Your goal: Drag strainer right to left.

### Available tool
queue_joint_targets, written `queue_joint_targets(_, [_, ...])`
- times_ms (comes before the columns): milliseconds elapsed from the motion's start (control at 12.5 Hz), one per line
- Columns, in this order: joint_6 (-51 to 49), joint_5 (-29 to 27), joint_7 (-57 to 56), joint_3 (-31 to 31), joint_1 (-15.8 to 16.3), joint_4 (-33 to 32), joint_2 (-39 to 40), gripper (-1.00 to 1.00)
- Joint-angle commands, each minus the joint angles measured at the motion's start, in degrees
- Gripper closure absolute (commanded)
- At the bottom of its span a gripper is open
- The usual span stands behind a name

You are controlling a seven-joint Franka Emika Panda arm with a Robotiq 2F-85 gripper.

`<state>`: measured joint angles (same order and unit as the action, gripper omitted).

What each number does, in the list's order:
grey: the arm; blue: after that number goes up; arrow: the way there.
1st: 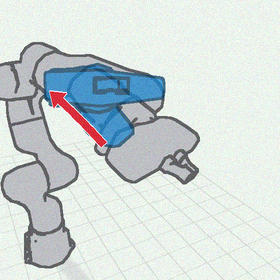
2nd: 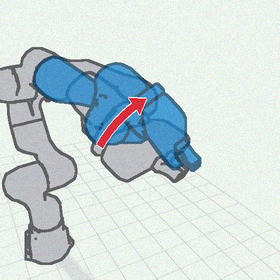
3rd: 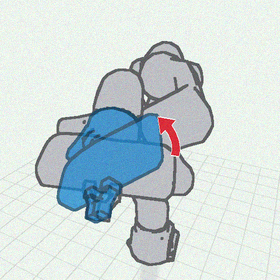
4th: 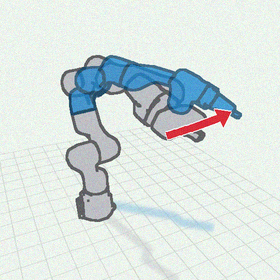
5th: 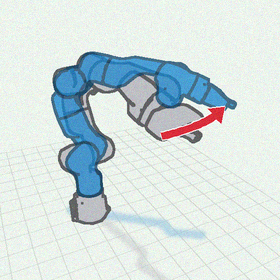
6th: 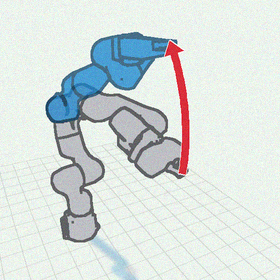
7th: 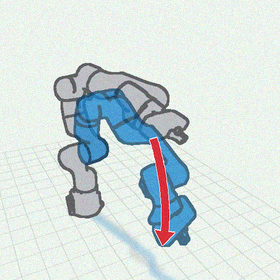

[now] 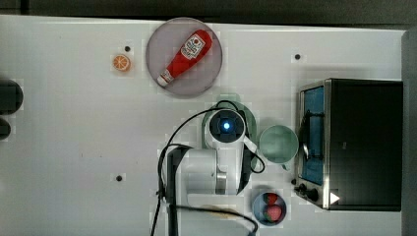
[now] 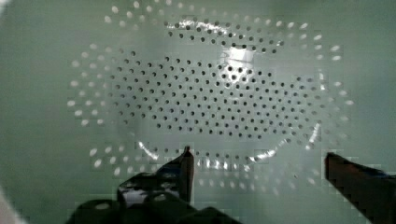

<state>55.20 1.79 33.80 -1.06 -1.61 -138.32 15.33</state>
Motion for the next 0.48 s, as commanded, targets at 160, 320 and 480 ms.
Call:
queue_joint_targets(160, [7.98, -0.66, 6.89, 0.72, 0.50, 0.47, 4.30, -1.00])
queue_joint_targets(320, [8.72, -0.71, 11.74, 1.56, 1.26, 0.14, 4.89, -1.00])
queue_joint_targets(480, [8.72, -0.71, 13.10, 2.56, 2.32, -0.26, 4.92, -1.00])
